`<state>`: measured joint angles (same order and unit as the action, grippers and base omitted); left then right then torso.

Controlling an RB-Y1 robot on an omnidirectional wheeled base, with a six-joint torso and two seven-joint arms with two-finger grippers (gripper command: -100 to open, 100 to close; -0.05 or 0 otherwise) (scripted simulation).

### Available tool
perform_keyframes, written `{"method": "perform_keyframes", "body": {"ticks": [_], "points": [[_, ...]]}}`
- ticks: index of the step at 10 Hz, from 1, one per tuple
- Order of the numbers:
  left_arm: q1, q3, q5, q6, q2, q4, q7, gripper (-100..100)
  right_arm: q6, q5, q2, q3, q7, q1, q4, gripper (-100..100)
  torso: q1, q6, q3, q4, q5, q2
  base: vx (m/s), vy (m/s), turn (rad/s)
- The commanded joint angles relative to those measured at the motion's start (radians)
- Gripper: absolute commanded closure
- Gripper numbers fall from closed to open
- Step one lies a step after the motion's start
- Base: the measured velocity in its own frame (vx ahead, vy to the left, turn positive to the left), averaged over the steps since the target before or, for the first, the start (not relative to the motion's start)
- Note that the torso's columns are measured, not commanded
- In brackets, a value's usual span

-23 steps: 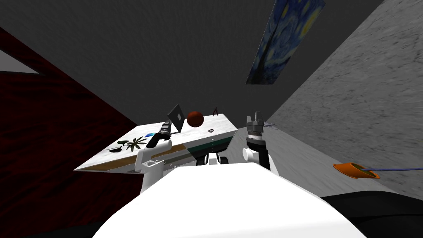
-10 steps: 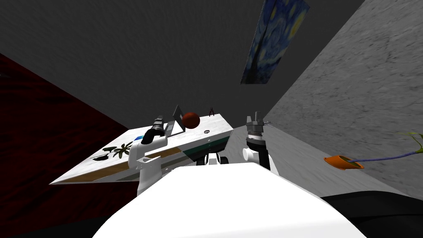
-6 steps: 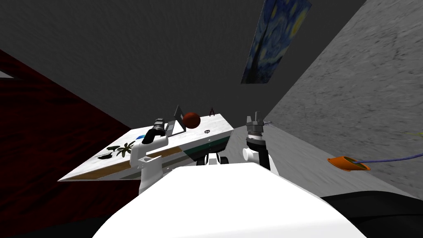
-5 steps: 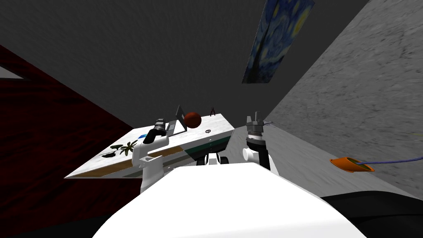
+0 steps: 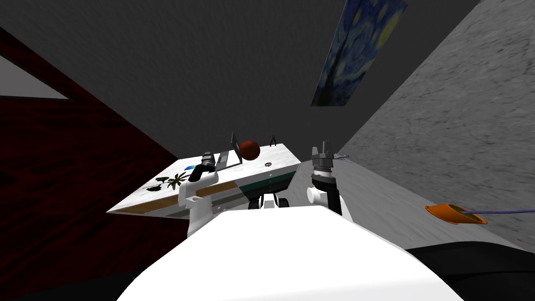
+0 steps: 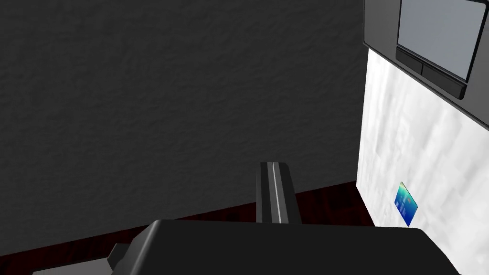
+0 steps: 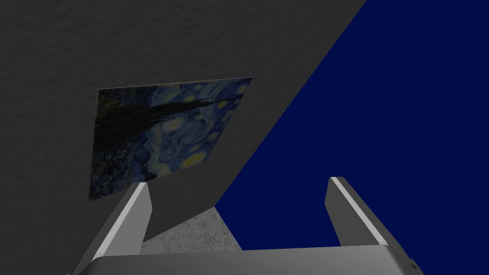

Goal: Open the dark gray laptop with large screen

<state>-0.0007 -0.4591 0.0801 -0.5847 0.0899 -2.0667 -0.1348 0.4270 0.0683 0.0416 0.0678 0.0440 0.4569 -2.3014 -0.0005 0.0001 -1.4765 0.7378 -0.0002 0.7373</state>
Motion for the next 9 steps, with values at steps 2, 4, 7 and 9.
{"method": "perform_keyframes", "body": {"ticks": [2, 4, 7, 9], "points": [[-0.012, -0.006, -0.027, 0.023, -0.018, 0.035, 0.033, 100, 0.0, 0.0, 0.0, 0.0, 0.0, 0.0, 0.0, 0, 0.0, 0.0, 0.001, 0.0, 0.0, 0.001, -0.021, 0.045, 0.032], [-0.029, -0.027, 0.013, 0.006, 0.022, 0.03, 0.018, -100, 0.0, 0.0, 0.0, 0.0, 0.0, 0.0, 0.0, 0, -0.005, 0.0, -0.001, 0.0, -0.001, -0.001, 0.028, -0.081, -0.067], [-0.049, -0.053, 0.063, -0.018, 0.023, 0.025, -0.004, -100, 0.0, 0.0, 0.0, 0.0, 0.0, 0.0, 0.0, 0, -0.002, 0.0, 0.0, 0.0, -0.001, 0.001, 0.038, -0.175, -0.059], [-0.061, -0.07, 0.095, -0.033, 0.02, 0.023, -0.018, -100, 0.0, 0.0, 0.0, 0.0, 0.0, 0.0, 0.0, 0, 0.002, 0.0, 0.001, 0.0, 0.001, 0.001, 0.04, -0.141, -0.061]]}}
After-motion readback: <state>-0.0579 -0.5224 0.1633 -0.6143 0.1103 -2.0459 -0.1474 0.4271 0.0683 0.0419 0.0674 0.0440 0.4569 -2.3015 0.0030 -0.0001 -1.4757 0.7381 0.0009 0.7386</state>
